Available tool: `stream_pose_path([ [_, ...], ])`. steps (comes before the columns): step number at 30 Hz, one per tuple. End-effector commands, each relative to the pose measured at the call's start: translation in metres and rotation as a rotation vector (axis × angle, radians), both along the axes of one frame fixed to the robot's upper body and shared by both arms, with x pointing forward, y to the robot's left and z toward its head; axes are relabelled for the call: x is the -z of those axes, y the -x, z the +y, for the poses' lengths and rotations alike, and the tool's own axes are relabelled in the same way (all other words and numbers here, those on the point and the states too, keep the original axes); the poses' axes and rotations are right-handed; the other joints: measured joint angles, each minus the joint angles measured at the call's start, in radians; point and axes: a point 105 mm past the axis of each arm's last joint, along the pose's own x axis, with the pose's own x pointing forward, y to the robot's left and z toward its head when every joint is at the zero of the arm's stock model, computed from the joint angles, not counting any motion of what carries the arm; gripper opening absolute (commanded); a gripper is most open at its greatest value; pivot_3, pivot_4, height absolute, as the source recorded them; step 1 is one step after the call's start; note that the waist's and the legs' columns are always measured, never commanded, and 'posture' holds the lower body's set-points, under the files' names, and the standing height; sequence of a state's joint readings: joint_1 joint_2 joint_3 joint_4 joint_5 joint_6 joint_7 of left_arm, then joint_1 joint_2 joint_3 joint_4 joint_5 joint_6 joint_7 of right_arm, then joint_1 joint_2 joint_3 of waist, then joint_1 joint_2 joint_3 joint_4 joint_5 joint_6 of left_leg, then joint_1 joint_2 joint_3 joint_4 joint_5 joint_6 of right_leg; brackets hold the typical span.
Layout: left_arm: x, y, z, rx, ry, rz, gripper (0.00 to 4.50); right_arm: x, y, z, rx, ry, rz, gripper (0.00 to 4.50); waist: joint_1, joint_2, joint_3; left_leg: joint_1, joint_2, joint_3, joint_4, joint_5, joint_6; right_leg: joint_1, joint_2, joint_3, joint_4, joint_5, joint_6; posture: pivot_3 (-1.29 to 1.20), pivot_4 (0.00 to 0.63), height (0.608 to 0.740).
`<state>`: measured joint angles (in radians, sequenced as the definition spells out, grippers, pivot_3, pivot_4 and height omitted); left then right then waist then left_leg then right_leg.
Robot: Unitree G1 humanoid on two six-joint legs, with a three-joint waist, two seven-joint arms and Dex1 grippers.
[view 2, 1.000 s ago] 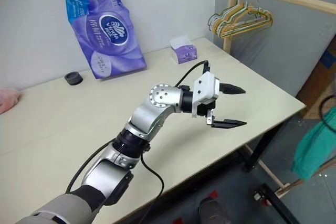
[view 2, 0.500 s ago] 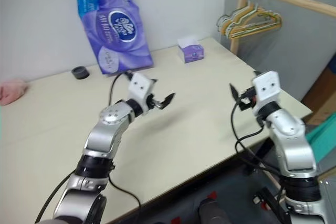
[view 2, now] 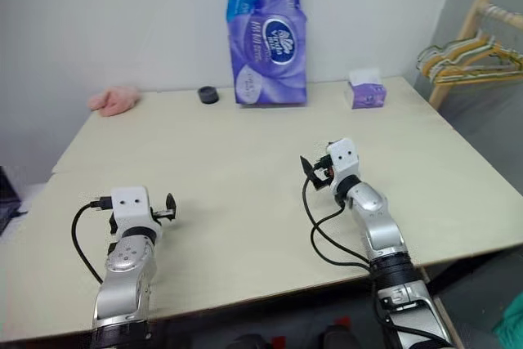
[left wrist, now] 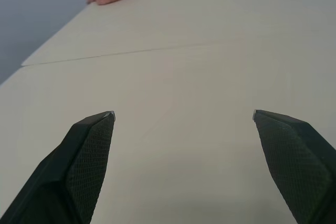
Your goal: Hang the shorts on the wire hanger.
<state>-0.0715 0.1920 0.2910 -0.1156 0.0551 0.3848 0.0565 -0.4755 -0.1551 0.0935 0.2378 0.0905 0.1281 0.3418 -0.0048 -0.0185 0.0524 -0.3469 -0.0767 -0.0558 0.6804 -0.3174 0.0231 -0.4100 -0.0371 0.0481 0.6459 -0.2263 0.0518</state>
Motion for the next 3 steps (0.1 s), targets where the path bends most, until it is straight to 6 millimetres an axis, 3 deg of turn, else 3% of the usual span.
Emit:
stream_pose_path([
  [1, -0.0225, -0.0075, -0.0082, 0.033, -0.014, -0.084, 4.47, -0.0177, -0.0008, 0.0001, 0.002, -0.01, -0.07, 4.48, 0.008, 0.001, -0.004, 0.0, 0.0, -0.001, 0.0, 0.001, -0.001, 0.001, 0.0, -0.002, 0.0, 0.0, -0.001, 0.01, 0.003, 0.74],
  [3, -0.0244, -0.0104, -0.014, 0.07, -0.006, -0.101, 4.47, -0.0158, 0.0006, 0.0004, -0.001, -0.006, -0.068, 4.48, 0.009, 0.0, -0.005, 0.0, 0.0, -0.003, 0.0, 0.001, -0.002, 0.003, 0.0, -0.003, 0.001, 0.001, -0.002, 0.01, 0.003, 0.74],
])
